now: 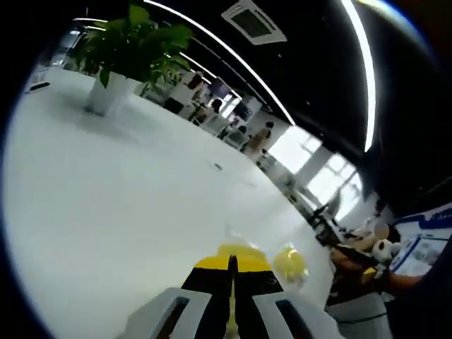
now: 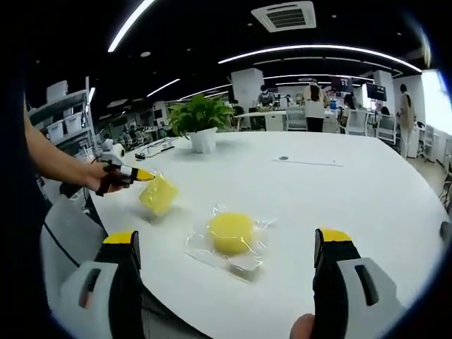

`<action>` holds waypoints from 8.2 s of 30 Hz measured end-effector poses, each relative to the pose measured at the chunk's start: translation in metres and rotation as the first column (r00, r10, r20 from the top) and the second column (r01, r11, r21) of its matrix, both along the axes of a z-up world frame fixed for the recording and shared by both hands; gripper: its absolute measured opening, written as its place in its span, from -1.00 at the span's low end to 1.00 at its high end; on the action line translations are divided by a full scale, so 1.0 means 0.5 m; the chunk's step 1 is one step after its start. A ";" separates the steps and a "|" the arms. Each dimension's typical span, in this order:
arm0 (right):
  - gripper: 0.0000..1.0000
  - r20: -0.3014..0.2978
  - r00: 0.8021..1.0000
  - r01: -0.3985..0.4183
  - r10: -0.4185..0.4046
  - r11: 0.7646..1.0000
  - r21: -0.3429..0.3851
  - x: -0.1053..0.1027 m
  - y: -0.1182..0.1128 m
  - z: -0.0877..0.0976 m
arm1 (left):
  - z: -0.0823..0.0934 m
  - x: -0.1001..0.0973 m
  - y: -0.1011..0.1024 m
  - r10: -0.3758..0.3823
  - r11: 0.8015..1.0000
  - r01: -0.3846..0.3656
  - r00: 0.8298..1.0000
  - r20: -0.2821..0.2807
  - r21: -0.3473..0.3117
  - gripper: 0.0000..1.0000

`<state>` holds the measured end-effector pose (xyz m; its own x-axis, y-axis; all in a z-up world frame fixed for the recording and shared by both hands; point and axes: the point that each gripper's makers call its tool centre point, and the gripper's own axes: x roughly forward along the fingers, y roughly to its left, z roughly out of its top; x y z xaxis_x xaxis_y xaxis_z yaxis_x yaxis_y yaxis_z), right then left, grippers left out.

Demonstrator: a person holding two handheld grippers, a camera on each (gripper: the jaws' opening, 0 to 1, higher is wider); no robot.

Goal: Compare the silicone blocks by pressing each to a similar depth, holding the contact briefly, and releasing to observe deformation and rebound differences across the visible hardness samples.

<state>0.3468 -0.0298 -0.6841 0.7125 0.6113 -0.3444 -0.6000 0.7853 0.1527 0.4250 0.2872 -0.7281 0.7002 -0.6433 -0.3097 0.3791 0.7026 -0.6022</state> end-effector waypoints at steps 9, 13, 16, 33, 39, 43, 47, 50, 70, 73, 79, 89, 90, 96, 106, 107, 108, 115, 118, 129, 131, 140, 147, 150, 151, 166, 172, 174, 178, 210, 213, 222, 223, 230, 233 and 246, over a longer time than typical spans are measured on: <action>0.93 -0.012 1.000 0.000 0.000 1.000 -0.004 -0.009 0.003 -0.006 | -0.039 0.020 0.020 0.011 0.996 -0.011 1.000 -0.004 0.085 -1.00; 0.93 -0.016 1.000 0.000 -0.001 1.000 -0.012 -0.010 -0.002 -0.009 | -0.061 0.021 0.029 0.004 0.988 -0.001 1.000 -0.016 0.156 -1.00; 0.93 -0.017 1.000 0.010 -0.011 1.000 -0.010 -0.010 -0.009 -0.009 | -0.063 0.019 0.030 0.004 0.985 -0.001 1.000 -0.019 0.170 -1.00; 0.93 -0.035 0.999 0.035 -0.036 0.999 -0.014 -0.018 -0.026 -0.018 | -0.099 0.019 0.040 -0.040 0.962 0.048 0.999 -0.037 0.268 -1.00; 0.93 -0.035 0.999 0.031 -0.031 0.999 -0.011 -0.016 -0.019 -0.015 | -0.105 0.023 0.048 -0.015 0.960 0.027 0.999 -0.047 0.280 -1.00; 0.93 -0.039 0.999 0.028 -0.028 1.000 -0.004 -0.016 -0.014 -0.015 | -0.105 0.023 0.054 0.031 0.969 -0.011 0.997 -0.076 0.249 -0.89; 0.93 -0.041 0.999 0.025 -0.025 1.000 -0.003 -0.016 -0.013 -0.016 | -0.105 0.027 0.087 0.077 0.962 -0.060 0.995 -0.057 0.267 -0.47; 0.93 -0.041 0.999 0.027 -0.027 1.000 -0.001 -0.014 -0.014 -0.015 | -0.093 0.030 0.104 0.110 0.963 -0.099 0.993 -0.031 0.252 -0.27; 0.93 -0.071 0.995 0.065 -0.064 0.998 0.009 0.025 -0.045 -0.015 | 0.016 0.005 0.125 0.078 0.950 -0.111 0.989 0.122 0.293 1.00; 0.93 -0.078 0.995 0.064 -0.062 0.998 0.018 0.033 -0.046 -0.011 | 0.031 -0.014 0.119 0.062 0.950 -0.100 0.989 0.137 0.296 1.00; 0.93 -0.067 0.997 0.049 -0.048 0.999 0.013 0.045 -0.050 -0.009 | 0.036 -0.071 0.103 0.019 0.941 -0.064 0.990 0.136 0.332 1.00; 0.93 -0.067 0.998 -0.015 0.014 1.000 -0.016 0.044 -0.042 -0.016 | 0.069 -0.146 0.102 0.008 0.954 -0.056 0.987 0.163 0.295 1.00; 0.93 -0.049 0.999 -0.025 0.024 0.999 -0.021 0.044 -0.040 -0.011 | 0.070 -0.149 0.101 0.006 0.955 -0.055 0.986 0.165 0.292 1.00; 0.93 -0.085 0.995 -0.051 0.048 0.998 -0.039 0.021 -0.030 -0.020 | 0.078 -0.176 0.107 -0.007 0.950 -0.054 0.981 0.194 0.309 1.00; 0.93 -0.131 0.991 -0.029 0.020 0.998 -0.062 0.001 -0.057 -0.036 | 0.063 -0.203 0.131 0.038 0.938 -0.093 0.985 0.167 0.335 1.00; 0.93 -0.138 0.990 -0.023 0.015 0.998 -0.054 0.001 -0.060 -0.039 | 0.065 -0.206 0.132 0.043 0.940 -0.097 0.985 0.167 0.328 1.00; 0.93 -0.141 0.990 -0.019 0.012 0.999 -0.047 0.001 -0.063 -0.039 | 0.065 -0.207 0.131 0.043 0.939 -0.098 0.985 0.168 0.330 1.00; 0.93 -0.138 0.990 -0.025 0.017 0.998 -0.053 0.006 -0.060 -0.036 | 0.070 -0.204 0.110 0.031 0.943 -0.082 0.987 0.160 0.322 1.00; 0.93 -0.146 0.989 -0.036 0.027 0.998 -0.057 0.009 -0.056 -0.039 | 0.070 -0.200 0.099 0.029 0.946 -0.076 0.988 0.151 0.315 1.00; 0.93 -0.150 0.988 -0.043 0.035 0.998 -0.054 0.018 -0.059 -0.044 | 0.095 -0.150 0.038 -0.027 0.955 -0.011 0.992 0.126 0.297 1.00; 0.93 -0.152 0.988 -0.045 0.038 0.998 -0.044 0.019 -0.058 -0.045 | 0.100 -0.139 0.027 -0.018 0.965 -0.014 0.993 0.119 0.261 1.00; 0.93 -0.159 0.987 -0.043 0.039 0.999 -0.019 0.014 -0.056 -0.052 | 0.124 -0.074 -0.057 -0.034 0.972 0.010 0.995 0.098 0.235 0.99; 0.93 -0.152 0.987 -0.048 0.044 0.999 -0.020 0.011 -0.061 -0.056 | 0.113 -0.039 -0.103 -0.049 0.975 0.037 0.998 0.048 0.220 1.00; 0.93 -0.149 0.988 -0.040 0.037 0.999 -0.015 0.011 -0.064 -0.053 | 0.108 -0.031 -0.117 -0.052 0.978 0.047 0.998 0.022 0.203 1.00; 0.93 -0.150 0.988 -0.037 0.034 0.999 -0.014 0.011 -0.066 -0.054 | 0.103 -0.026 -0.117 -0.048 0.980 0.046 0.999 0.006 0.193 1.00; 0.93 -0.158 0.987 -0.034 0.030 0.999 -0.021 0.006 -0.066 -0.061 | 0.079 0.011 -0.237 -0.154 0.983 0.161 0.985 -0.079 0.090 0.93; 0.93 -0.170 0.985 -0.029 0.027 1.000 -0.011 0.002 -0.066 -0.066 | 0.056 0.028 -0.271 -0.158 0.985 0.165 0.981 -0.109 0.058 0.97; 0.93 -0.176 0.984 -0.033 0.030 0.999 -0.013 0.001 -0.066 -0.069 | 0.045 0.029 -0.283 -0.162 0.984 0.169 0.978 -0.128 0.051 0.97; 0.93 -0.175 0.984 -0.042 0.038 0.999 -0.019 -0.001 -0.065 -0.069 | 0.025 0.029 -0.306 -0.169 0.984 0.176 0.972 -0.161 0.030 0.91; 0.93 -0.181 0.983 -0.037 0.028 0.998 -0.048 -0.015 -0.077 -0.078 | -0.105 0.072 -0.394 -0.112 0.985 0.034 0.872 -0.477 -0.169 -0.21; 0.93 -0.185 0.982 -0.046 0.037 0.998 -0.047 -0.019 -0.076 -0.075 | -0.115 0.066 -0.403 -0.130 0.982 0.041 0.853 -0.506 -0.183 -0.32; 0.93 -0.189 0.981 -0.053 0.042 0.997 -0.056 -0.019 -0.079 -0.074 | -0.118 0.089 -0.427 -0.143 0.977 0.038 0.847 -0.513 -0.209 -0.59; 0.93 -0.190 0.981 -0.055 0.043 0.997 -0.055 -0.019 -0.078 -0.075 | -0.120 0.088 -0.428 -0.146 0.978 0.046 0.846 -0.513 -0.203 -0.63; 0.93 -0.200 0.979 -0.059 0.048 0.997 -0.048 -0.020 -0.075 -0.078 | -0.138 0.097 -0.420 -0.113 0.990 0.059 0.877 -0.466 -0.130 -0.94; 0.93 -0.197 0.979 -0.055 0.044 0.997 -0.049 -0.016 -0.078 -0.078 | -0.140 0.093 -0.424 -0.113 0.982 0.020 0.855 -0.507 -0.186 -1.00; 0.93 -0.197 0.980 -0.053 0.043 0.997 -0.050 -0.012 -0.075 -0.082 | -0.136 0.092 -0.431 -0.137 0.986 0.077 0.874 -0.466 -0.146 -1.00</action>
<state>0.3408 -0.0674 -0.7251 0.5984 0.6193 -0.5083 -0.6000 0.7668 0.2279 0.4711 0.0719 -0.7963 0.4142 -0.7588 -0.5027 0.0972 0.5860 -0.8045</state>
